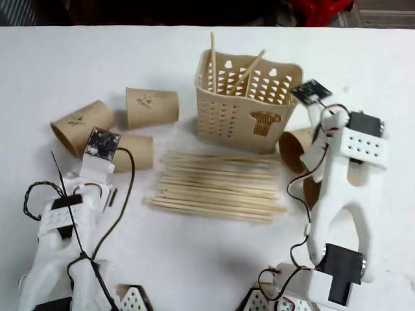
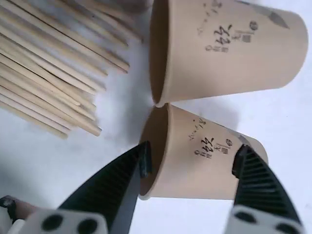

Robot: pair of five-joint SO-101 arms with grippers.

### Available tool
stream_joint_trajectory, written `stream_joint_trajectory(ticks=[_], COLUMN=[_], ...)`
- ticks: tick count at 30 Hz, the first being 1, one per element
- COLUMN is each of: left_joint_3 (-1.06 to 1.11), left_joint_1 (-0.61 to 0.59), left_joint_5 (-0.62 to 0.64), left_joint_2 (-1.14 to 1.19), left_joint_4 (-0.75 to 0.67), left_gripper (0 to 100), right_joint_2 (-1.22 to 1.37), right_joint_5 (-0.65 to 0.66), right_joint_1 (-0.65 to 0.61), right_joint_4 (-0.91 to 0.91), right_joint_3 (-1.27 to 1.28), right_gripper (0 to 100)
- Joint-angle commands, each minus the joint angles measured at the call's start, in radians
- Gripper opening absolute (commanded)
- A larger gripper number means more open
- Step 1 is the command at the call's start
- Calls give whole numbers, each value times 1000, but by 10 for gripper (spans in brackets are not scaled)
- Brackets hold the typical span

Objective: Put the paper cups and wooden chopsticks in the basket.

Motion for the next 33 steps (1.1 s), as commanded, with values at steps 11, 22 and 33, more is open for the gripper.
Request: stream_joint_trajectory(ticks=[11, 22, 33], left_joint_3=[-5, -5, -5], left_joint_1=[13, 13, 13], left_joint_5=[-9, -9, -9], left_joint_2=[-38, -38, -38], left_joint_4=[-20, -20, -20], left_gripper=[196, 196, 196], right_joint_2=[-31, -31, -2], right_joint_5=[32, 129, 51], right_joint_1=[96, 291, 472], right_joint_4=[-263, -377, -401], right_joint_3=[166, 164, 97], right_gripper=[270, 187, 16])
